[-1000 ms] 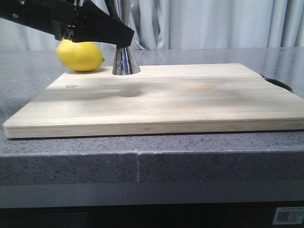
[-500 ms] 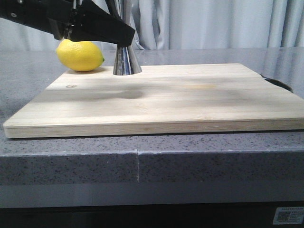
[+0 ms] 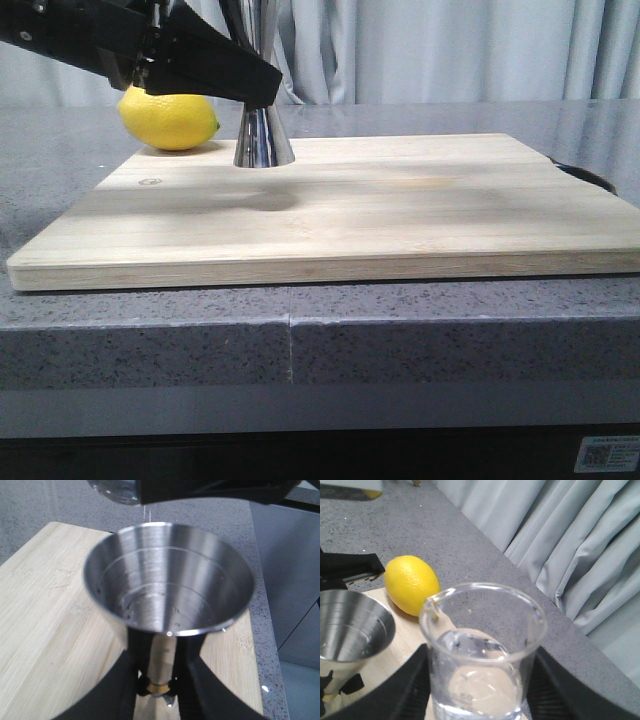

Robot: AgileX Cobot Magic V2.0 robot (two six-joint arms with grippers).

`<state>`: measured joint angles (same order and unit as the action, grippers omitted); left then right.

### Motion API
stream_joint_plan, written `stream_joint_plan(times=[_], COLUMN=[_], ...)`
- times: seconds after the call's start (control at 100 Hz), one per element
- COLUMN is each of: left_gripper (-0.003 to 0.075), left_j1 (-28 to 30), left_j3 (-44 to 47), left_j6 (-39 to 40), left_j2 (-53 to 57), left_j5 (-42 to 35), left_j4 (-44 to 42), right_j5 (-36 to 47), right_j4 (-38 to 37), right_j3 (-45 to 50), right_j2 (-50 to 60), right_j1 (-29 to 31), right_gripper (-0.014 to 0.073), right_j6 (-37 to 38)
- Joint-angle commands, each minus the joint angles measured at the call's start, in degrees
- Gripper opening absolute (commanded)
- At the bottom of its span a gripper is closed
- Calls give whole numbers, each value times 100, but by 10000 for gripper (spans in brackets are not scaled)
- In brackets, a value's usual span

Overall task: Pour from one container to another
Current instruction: 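Tilt the beaker with the right gripper over the jigger's mouth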

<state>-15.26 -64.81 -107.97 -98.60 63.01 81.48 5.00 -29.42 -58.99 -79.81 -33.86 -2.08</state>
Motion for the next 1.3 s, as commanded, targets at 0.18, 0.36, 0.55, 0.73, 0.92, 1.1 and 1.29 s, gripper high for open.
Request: stream_joint_plan(times=[0.18, 0.36, 0.55, 0.73, 0.92, 1.1, 1.29], left_gripper=[-10, -10, -10, -10, -10, -10, -10], left_j1=[-37, -37, -37, -37, -37, -37, -37], left_j3=[-184, -184, -184, -184, -184, -184, -184], left_j6=[90, 90, 140, 140, 140, 140, 140], left_j2=[303, 303, 303, 303, 303, 303, 303], left_j5=[269, 269, 269, 269, 318, 318, 318], left_j4=[362, 342, 257, 257, 257, 257, 257], right_j5=[297, 276, 217, 88, 55, 9, 9], right_j4=[-217, -215, -263, -366, -430, -506, -600], right_j3=[-226, -226, -226, -226, -226, -226, -226], right_j2=[229, 229, 229, 229, 229, 229, 229], right_j1=[-175, -228, -270, -322, -322, -322, -322], right_gripper=[216, 216, 216, 216, 216, 216, 216], right_j6=[-27, -27, -27, -27, -27, -27, -27])
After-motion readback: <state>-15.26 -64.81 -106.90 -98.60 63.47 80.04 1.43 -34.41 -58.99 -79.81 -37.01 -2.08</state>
